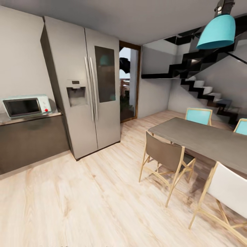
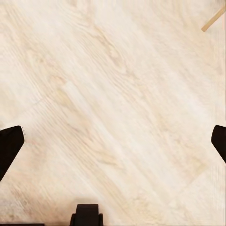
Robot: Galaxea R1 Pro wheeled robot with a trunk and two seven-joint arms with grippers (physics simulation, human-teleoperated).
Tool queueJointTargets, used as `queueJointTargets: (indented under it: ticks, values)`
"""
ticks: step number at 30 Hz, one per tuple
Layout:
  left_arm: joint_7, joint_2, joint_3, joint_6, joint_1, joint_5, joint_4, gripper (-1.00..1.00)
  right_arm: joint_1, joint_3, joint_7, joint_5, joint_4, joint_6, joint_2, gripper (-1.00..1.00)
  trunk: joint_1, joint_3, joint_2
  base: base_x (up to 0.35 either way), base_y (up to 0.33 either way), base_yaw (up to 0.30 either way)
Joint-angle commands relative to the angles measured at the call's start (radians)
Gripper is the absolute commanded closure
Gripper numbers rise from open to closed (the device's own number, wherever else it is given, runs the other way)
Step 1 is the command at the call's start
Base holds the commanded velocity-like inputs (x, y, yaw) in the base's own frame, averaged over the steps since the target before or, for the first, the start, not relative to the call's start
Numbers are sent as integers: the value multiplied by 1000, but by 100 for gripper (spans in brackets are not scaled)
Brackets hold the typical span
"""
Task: Pick up the poster from the kitchen countertop and hang it on one of the wall nails in the kitchen.
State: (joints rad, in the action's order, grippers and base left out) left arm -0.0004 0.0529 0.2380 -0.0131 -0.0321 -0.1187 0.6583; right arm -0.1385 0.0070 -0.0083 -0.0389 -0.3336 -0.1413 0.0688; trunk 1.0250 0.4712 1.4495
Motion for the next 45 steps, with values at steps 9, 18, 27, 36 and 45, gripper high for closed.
queueJointTargets:
  ticks: [9,18,27,36,45]
  values:
    - [0,1,4,-1,0,-11,1,-100,-1,1,2,-4,1,-1,0,-100,0,1,0,-35,-116,208]
    - [0,1,4,-1,0,-10,1,-100,-1,1,0,-4,1,-2,0,-100,0,1,0,-90,-259,229]
    - [0,1,4,0,0,-10,1,-100,-1,1,-2,-4,1,-3,-1,-100,0,1,0,-18,-53,288]
    - [0,1,20,1,0,-10,1,-100,-1,1,3,-4,1,-2,0,-100,0,1,0,0,55,219]
    - [-1,1,30,1,0,-10,1,-100,-1,1,1,-4,2,-1,0,-100,0,1,0,0,266,194]
